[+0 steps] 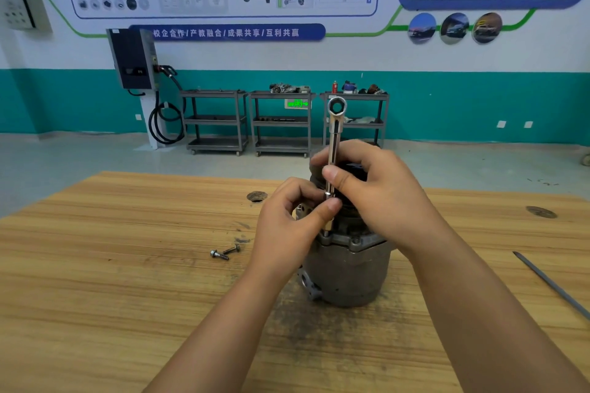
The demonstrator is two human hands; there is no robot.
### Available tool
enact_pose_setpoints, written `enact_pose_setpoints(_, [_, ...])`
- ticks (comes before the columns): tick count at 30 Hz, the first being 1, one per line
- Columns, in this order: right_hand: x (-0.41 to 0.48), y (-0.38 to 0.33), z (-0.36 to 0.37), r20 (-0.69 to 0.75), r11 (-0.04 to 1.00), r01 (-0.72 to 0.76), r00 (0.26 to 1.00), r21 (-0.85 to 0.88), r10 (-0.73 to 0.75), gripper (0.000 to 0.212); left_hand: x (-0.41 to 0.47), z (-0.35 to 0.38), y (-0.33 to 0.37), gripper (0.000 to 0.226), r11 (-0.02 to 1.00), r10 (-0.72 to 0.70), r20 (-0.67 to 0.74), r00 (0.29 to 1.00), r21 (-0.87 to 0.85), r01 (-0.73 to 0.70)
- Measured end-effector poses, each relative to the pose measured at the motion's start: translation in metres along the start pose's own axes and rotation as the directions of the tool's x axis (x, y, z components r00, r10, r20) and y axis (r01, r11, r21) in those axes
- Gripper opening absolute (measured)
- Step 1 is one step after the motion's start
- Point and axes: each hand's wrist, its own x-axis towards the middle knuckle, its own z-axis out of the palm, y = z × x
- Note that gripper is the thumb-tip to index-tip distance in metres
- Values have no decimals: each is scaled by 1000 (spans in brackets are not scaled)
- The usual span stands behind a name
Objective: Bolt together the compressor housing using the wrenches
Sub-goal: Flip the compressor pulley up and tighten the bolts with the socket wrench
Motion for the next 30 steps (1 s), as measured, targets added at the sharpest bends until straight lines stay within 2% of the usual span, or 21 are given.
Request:
enact_pose_setpoints(4, [0,1,-4,3,996,-28,1000,81,28,14,0,0,0,11,1000,11,8,1000,27,-11])
enact_pose_setpoints(12, [-1,2,6,-162,1000,-16,987,24,20,13,0,0,1,9,1000,0,-12,1000,-23,0])
enact_pose_setpoints(16, [-1,2,6,-154,1000,-1,988,16,3,12,0,-1,1,9,1000,10,2,1000,4,-10])
enact_pose_setpoints(22, [-1,3,-3,-40,996,10,999,85,-6,14,-1,-1,1,12,999,28,1,1000,30,-28])
enact_pose_setpoints(27, [-1,4,1,-122,999,2,993,52,4,9,-1,-1,2,6,1000,5,-8,1000,-17,-5])
enact_pose_setpoints(30, [-2,2,3,-154,998,-26,988,54,34,18,-1,0,2,10,1000,-3,0,1000,-4,3])
